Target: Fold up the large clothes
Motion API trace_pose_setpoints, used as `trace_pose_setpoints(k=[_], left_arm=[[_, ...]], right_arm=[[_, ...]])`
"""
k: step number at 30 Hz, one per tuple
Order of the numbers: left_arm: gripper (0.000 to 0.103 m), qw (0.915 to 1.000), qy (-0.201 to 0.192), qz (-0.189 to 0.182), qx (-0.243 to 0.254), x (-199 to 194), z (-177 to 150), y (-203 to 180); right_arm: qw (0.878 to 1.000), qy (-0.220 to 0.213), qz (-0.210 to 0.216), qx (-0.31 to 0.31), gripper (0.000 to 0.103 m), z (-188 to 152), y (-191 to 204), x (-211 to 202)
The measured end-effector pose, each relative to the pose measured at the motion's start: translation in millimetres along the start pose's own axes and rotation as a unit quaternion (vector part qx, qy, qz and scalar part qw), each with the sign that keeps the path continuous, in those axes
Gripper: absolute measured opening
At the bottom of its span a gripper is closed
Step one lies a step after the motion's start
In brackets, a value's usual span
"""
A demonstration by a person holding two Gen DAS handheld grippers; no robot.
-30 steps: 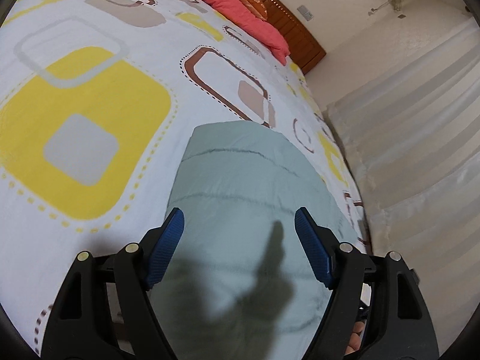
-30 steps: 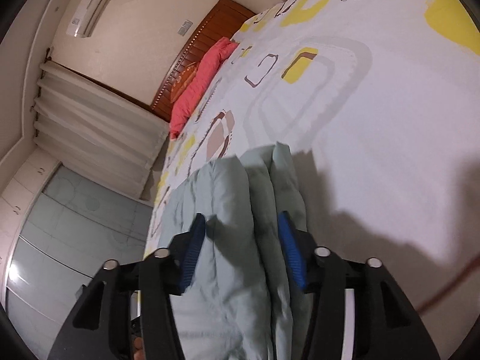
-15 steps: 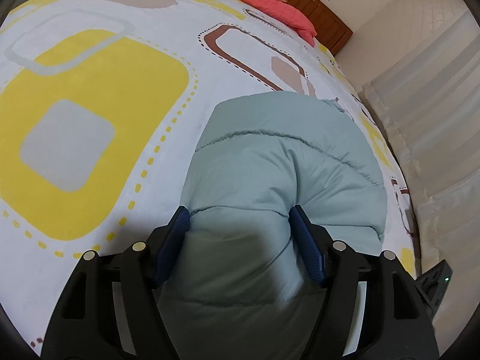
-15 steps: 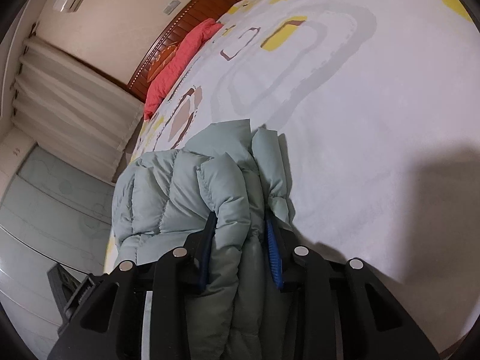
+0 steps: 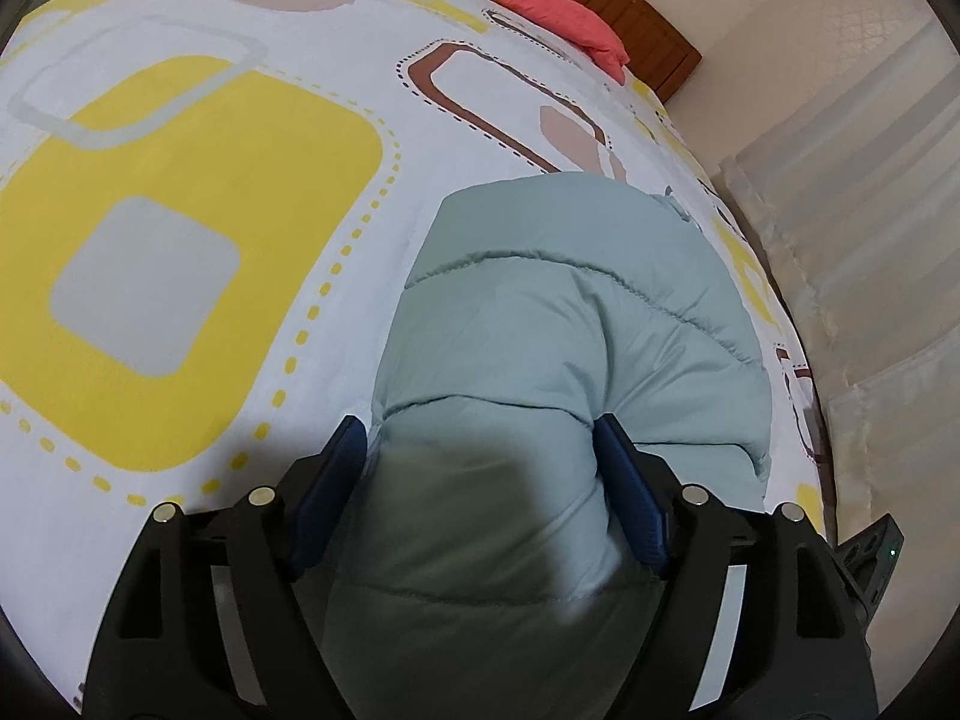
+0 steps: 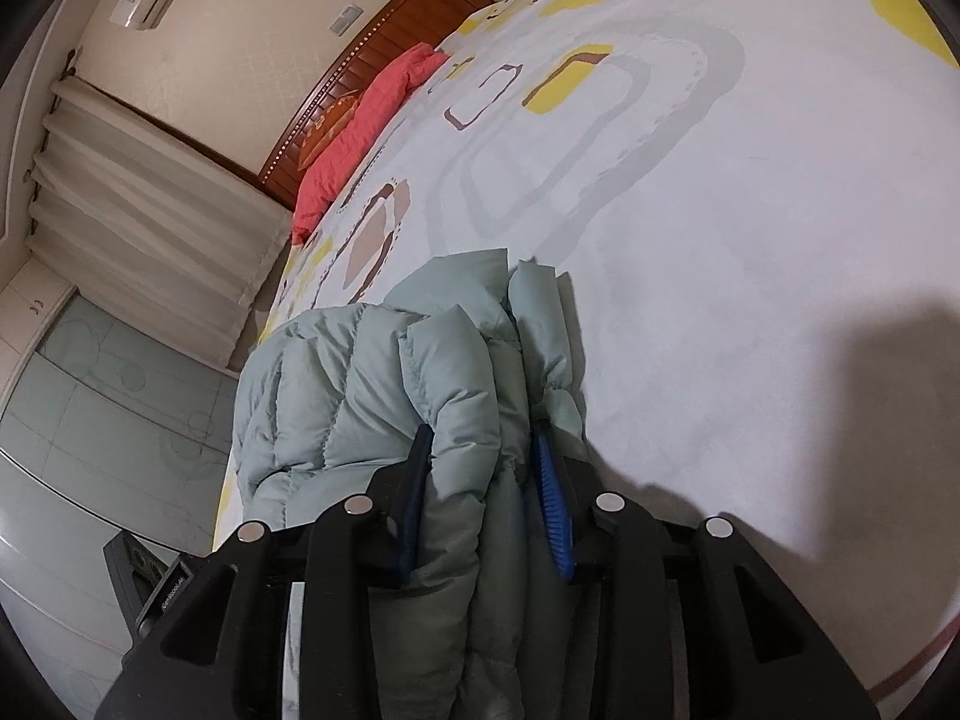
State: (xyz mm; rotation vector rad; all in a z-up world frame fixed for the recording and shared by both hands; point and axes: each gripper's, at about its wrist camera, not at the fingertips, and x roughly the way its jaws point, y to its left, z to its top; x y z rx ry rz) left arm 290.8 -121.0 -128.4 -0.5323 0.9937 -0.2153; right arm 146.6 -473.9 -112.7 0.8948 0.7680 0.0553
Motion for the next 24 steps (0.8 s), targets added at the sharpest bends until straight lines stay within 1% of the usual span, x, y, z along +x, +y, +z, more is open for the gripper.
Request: trace_pose_setpoints(k=[2,4,5,6,7,9,13,16,19,22,24], left_arm=[[0.078,1.0,0.002,0.002,0.001,-3,0,-1],[0.079,1.0,0.001,0.006,0.003,-7,0,-2],[0.08,1.0,0.001,0.007,0.003,-9,0,-3],[0.081,0.9999,0.001,0.01,0.003,-11,0,-3],[0.082,0.9999,0.001,0.015,0.004,-14,-1,-3],[0.083,0.9998,0.0,0.017,0.007,-19,-2,-4],[0.085,0.9997,-0.008,0.018,0.016,-32,-4,-5],[0.088,0.9999,-0.01,-0.001,0.003,-38,-4,2],[0.089,0.9995,0.0,-0.027,-0.019,-37,-2,10],[0.089,0.998,0.013,-0.047,-0.04,-31,0,19],[0.089,0.9967,0.023,-0.058,-0.053,-26,1,25]], right_arm=[[1.0,-0.001,-0.005,0.0,0.039,0,2,-4],[1.0,-0.005,-0.011,0.0,0.05,-1,3,-10],[1.0,-0.009,-0.015,0.001,0.053,-1,3,-14],[1.0,-0.013,-0.016,0.002,0.06,-2,4,-17],[1.0,-0.018,-0.018,0.003,0.062,-2,4,-20],[1.0,-0.023,-0.016,0.005,0.063,-4,4,-28],[0.999,-0.028,-0.004,0.02,0.068,-10,1,-41],[0.999,-0.023,0.0,0.022,0.07,-13,4,-42],[1.0,-0.008,0.003,0.018,0.071,-13,12,-33],[1.0,0.001,-0.013,0.001,0.072,-13,20,-20],[1.0,0.002,-0.024,-0.005,0.075,-12,20,-13]])
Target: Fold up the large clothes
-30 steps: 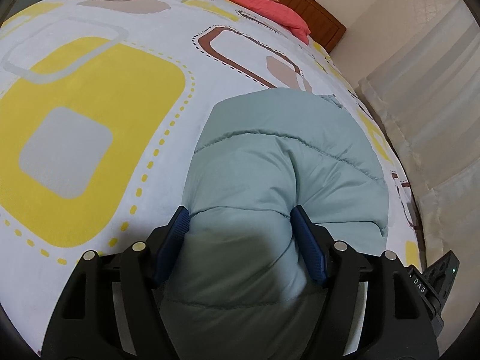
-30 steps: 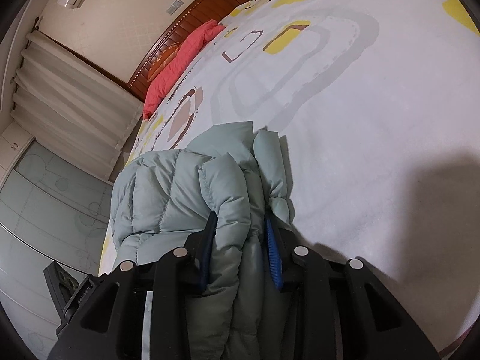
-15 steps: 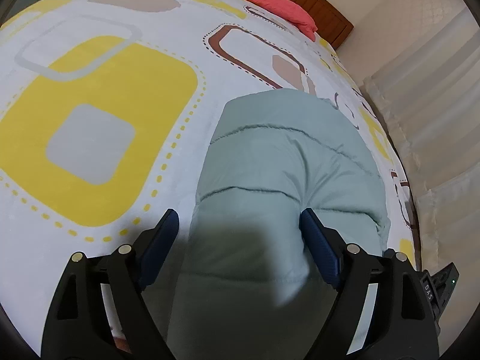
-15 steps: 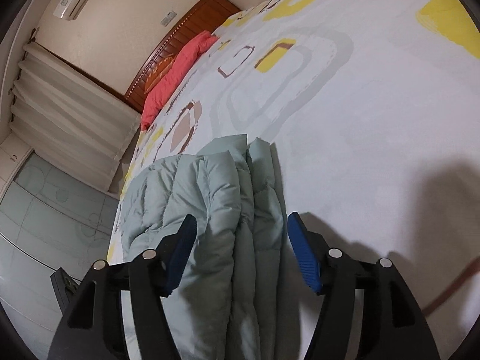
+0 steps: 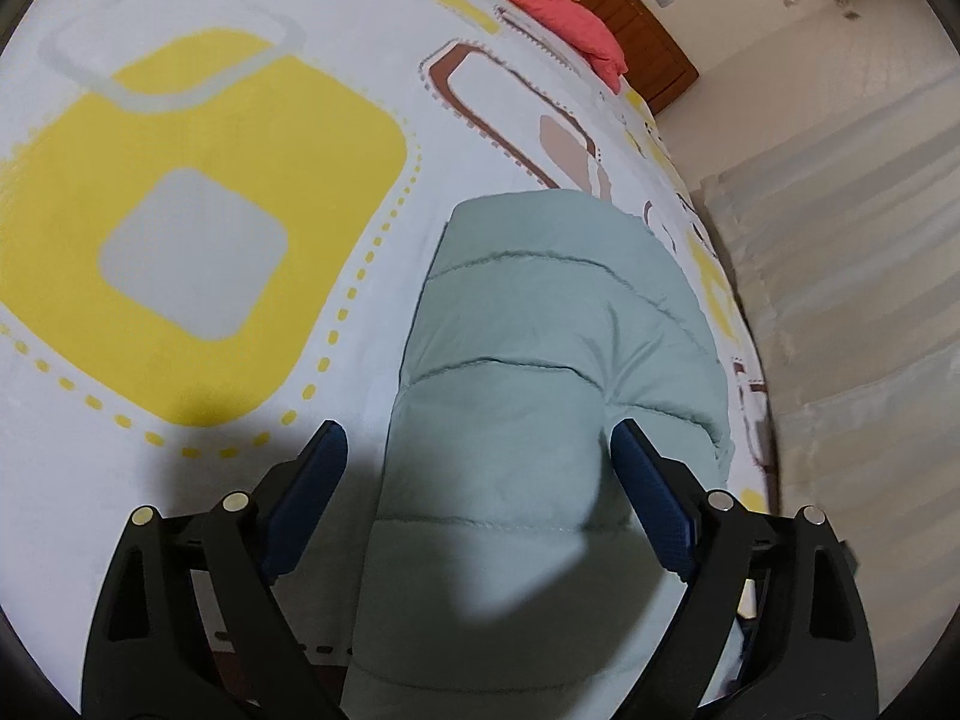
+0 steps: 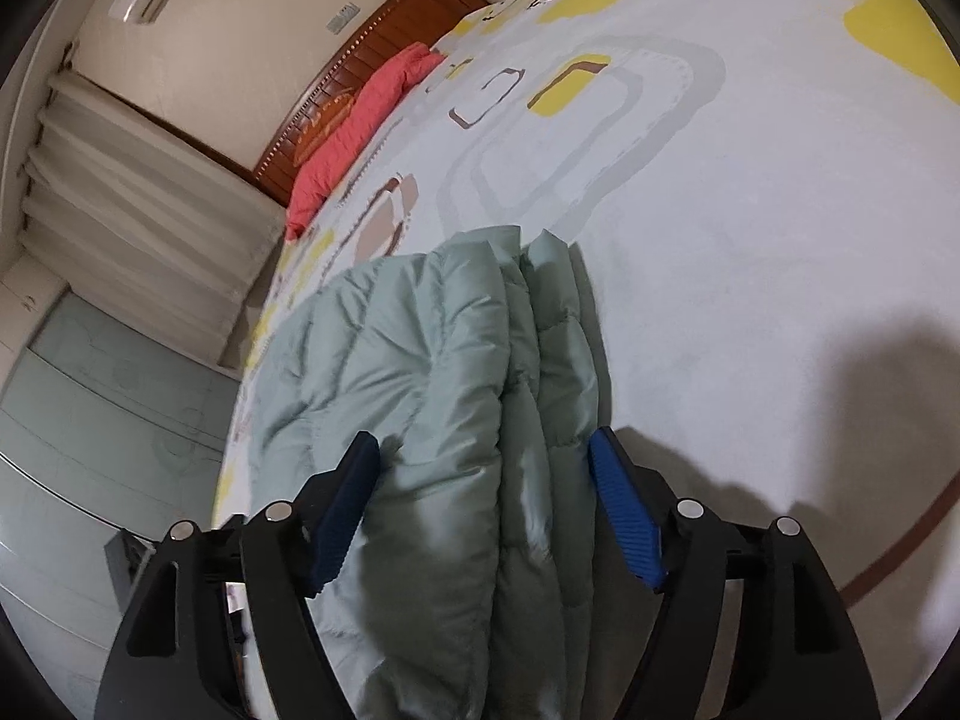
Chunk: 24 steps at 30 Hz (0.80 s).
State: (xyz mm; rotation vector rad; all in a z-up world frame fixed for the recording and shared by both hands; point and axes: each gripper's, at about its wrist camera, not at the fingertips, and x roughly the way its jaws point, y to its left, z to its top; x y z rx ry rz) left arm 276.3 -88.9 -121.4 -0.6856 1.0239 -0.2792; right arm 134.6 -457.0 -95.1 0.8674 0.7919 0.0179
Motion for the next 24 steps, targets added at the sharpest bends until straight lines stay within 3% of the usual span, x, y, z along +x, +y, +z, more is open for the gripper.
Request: trace_pose_setpoints(k=[7,11,16,20,24], left_arm=[[0.09,0.9985,0.03,-0.038,-0.028,25,6,5],[0.089,0.998,0.033,-0.054,-0.008,32,3,-2],[0.068,0.9984,0.025,-0.05,0.015,32,-2,-8],[0.053,0.9982,0.005,-0.043,0.041,23,-3,-16],[0.047,0.9975,-0.011,-0.039,0.058,13,1,-20]], right_arm=[[1.0,0.007,0.009,0.001,0.08,4,-6,15],[0.999,0.02,0.024,-0.02,0.078,3,-2,23],[0.999,0.023,0.044,-0.017,0.05,-3,-6,27],[0.997,0.021,0.068,-0.001,0.038,-7,-5,28],[0.997,0.013,0.073,-0.01,0.031,-8,6,27]])
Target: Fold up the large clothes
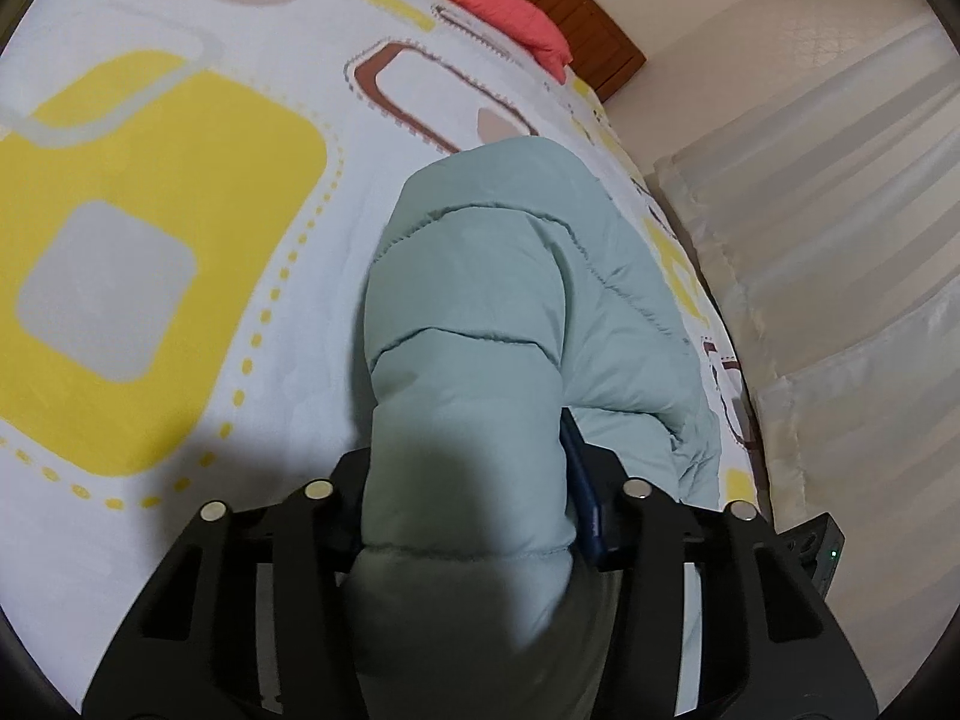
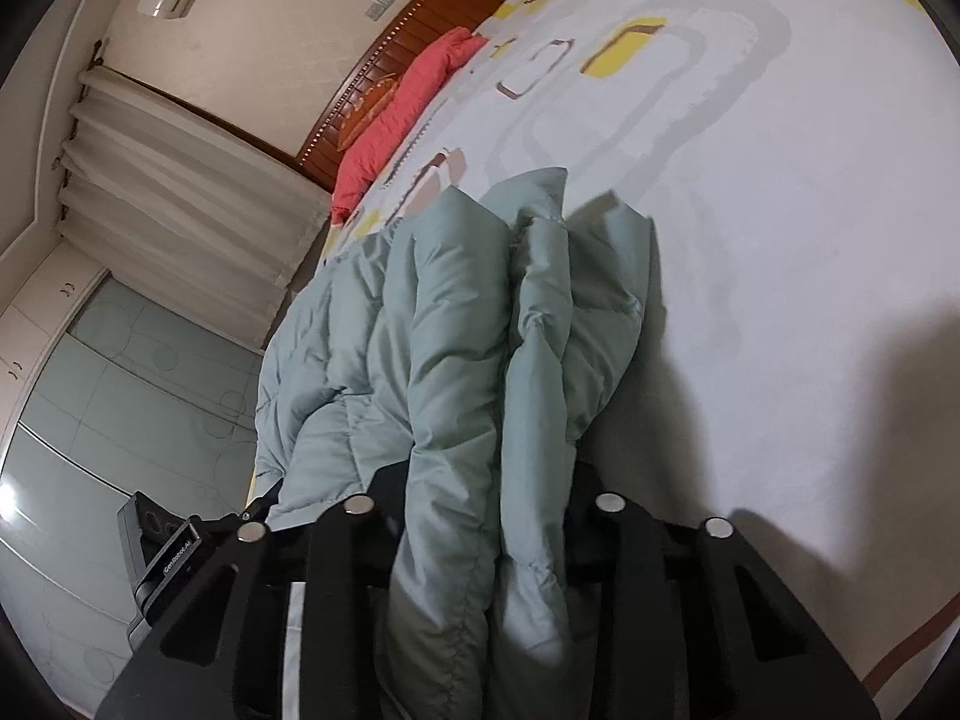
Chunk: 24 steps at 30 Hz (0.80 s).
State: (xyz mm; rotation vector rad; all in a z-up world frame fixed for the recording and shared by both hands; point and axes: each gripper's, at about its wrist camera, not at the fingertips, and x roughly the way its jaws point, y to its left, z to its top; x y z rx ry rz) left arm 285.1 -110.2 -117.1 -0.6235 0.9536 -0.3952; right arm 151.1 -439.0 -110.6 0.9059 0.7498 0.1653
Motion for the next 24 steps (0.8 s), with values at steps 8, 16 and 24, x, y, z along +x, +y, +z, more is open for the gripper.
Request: trace_pose_setpoints(k=[8,16,24], left_arm=[[0.045,0.999,-0.043,0.009,-0.006,-40,23,21],[0.045,0.996,-0.071,0.034,-0.043,-76,42,75],[0.047,0.9951,-0.067,0.03,-0.067,-67,40,98]], right_arm=[[0.999,0.016,0.026,-0.031,0.028,5,40,33],[0.996,0.06,0.052,-0.051,0.027,-9,85,89],[0.995,0.071,0.044,-0.054,0.028,-21,89,107]])
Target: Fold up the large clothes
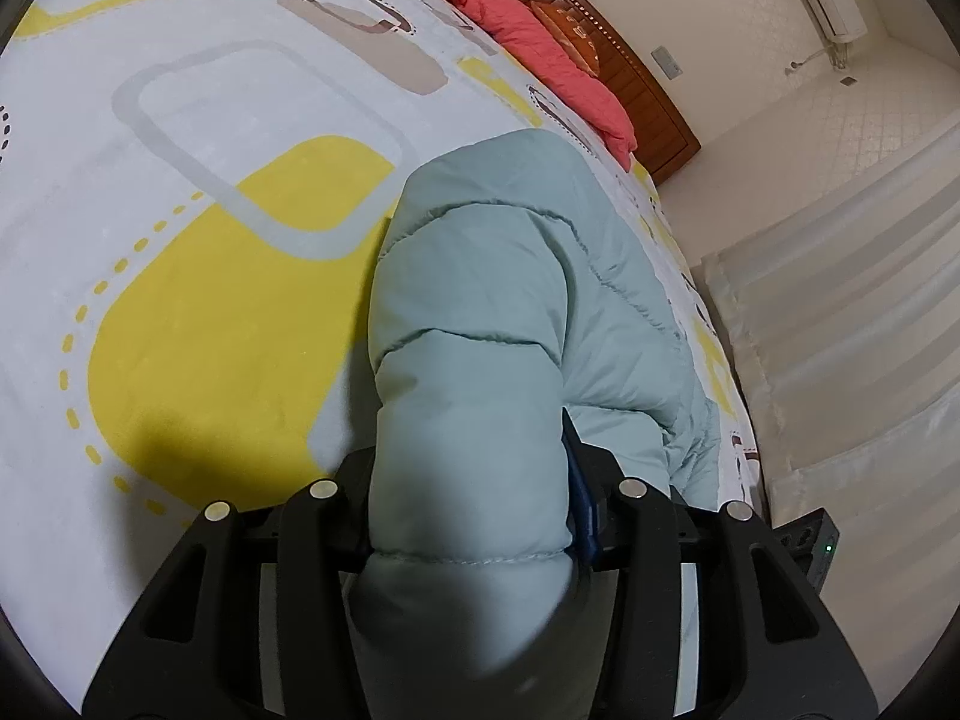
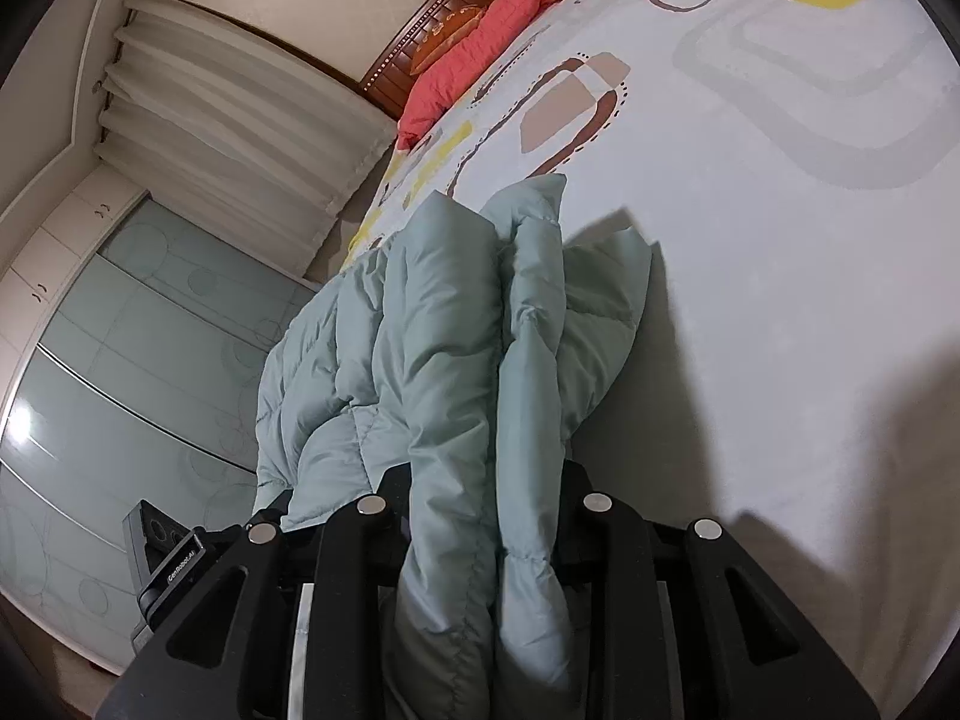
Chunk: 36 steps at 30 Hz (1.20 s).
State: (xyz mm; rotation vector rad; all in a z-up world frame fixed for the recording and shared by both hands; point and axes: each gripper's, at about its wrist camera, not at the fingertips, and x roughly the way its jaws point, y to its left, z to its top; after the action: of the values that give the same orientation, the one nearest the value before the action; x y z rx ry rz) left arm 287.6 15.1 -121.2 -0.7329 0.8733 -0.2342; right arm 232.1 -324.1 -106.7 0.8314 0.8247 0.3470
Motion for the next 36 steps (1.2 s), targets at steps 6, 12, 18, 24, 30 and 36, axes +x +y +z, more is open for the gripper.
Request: trace_pose_setpoints(k=[6,12,18,24,30,36], left_arm=[[0.061,1.0,0.005,-0.004,-0.007,-5,2,2],[0.077,0.999,-0.022,-0.003,-0.038,-22,21,11],[0.077,0.9943,-0.017,0.001,-0.105,-7,39,21],[0.073,0.99,-0.001,0.011,-0.14,14,35,24],[0.057,0.993,0.0,0.032,-0.114,25,31,21],[0.07,0.9926,0.001,0.011,-0.121,8,24,28]], right_arm=[[1.0,0.005,-0.015,0.0,0.046,-5,6,-8],[1.0,-0.014,-0.027,0.009,0.065,8,8,-23],[0.998,-0.013,-0.038,0.039,0.068,41,0,-9],[0.996,0.004,-0.033,0.089,0.049,44,-23,15],[0.993,0.015,-0.01,0.114,0.033,38,-40,24],[0.995,0.012,-0.016,0.102,0.047,32,-33,9]])
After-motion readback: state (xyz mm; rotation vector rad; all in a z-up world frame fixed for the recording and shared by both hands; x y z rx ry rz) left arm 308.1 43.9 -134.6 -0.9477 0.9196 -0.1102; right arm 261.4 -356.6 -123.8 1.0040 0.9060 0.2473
